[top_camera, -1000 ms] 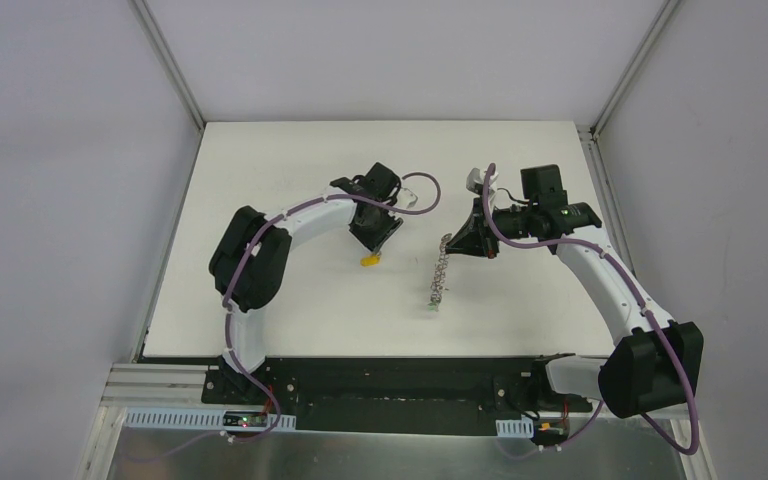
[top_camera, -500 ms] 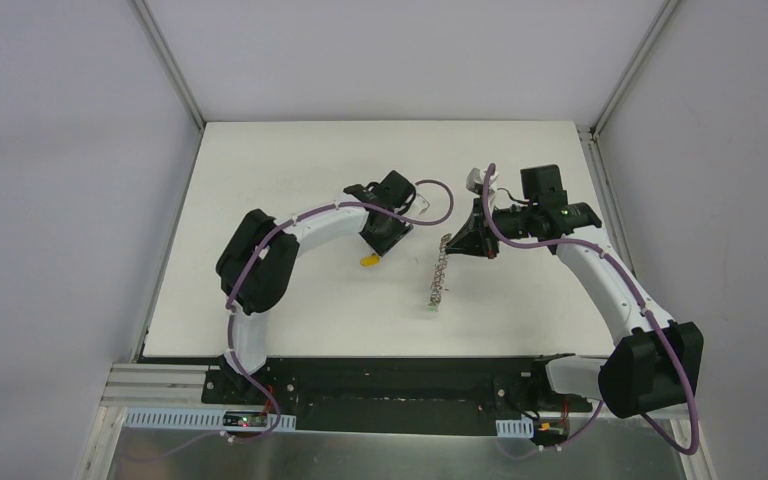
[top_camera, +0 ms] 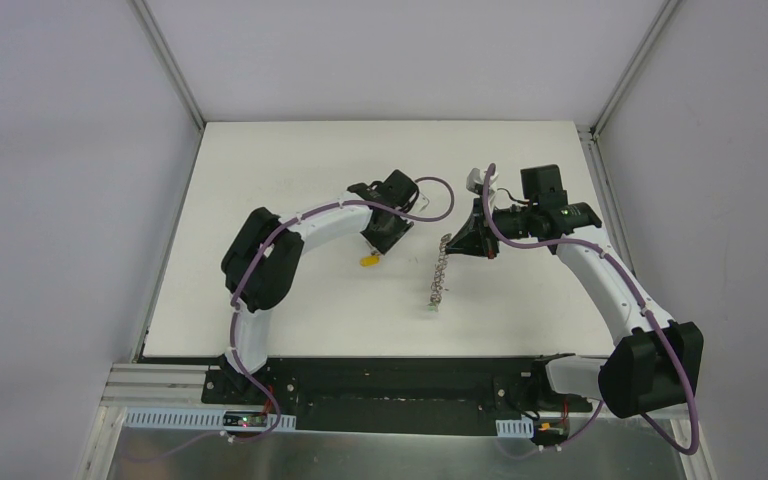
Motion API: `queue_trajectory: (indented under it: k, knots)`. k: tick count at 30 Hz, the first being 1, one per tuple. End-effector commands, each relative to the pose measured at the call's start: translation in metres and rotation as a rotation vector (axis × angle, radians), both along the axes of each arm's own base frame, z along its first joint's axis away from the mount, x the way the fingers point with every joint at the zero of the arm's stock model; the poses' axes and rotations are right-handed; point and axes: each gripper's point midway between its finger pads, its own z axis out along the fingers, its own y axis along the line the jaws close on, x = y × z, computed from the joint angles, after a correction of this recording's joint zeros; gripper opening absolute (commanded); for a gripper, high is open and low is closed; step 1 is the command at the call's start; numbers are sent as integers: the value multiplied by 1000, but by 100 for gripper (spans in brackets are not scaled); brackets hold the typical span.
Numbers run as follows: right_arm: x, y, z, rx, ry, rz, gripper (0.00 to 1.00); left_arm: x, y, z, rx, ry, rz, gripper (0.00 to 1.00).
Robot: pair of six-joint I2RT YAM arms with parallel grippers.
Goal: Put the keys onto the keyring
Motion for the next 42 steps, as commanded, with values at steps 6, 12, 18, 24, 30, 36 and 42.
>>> queue_trajectory:
  k: [6, 12, 18, 24, 30, 36, 42]
  knots:
    - [-6, 0, 16, 42, -56, 36, 0, -5, -3, 4, 10, 30, 55, 33]
    - [-6, 0, 14, 41, -49, 39, 0, -3, -2, 6, 22, 38, 73, 33]
    - [-7, 1, 15, 45, -51, 46, 0, -5, -1, 5, 43, 64, 85, 33]
    - [-9, 1, 17, 50, -52, 50, 0, -16, 4, -8, 115, 162, 75, 33]
    - [-10, 1, 18, 53, -57, 52, 0, -20, 7, -24, 126, 178, 92, 27]
    - [-10, 1, 18, 54, -58, 52, 0, -21, 11, -26, 140, 182, 92, 23]
    - [-9, 0, 17, 50, -55, 49, 0, -15, 15, -14, 133, 119, 91, 25]
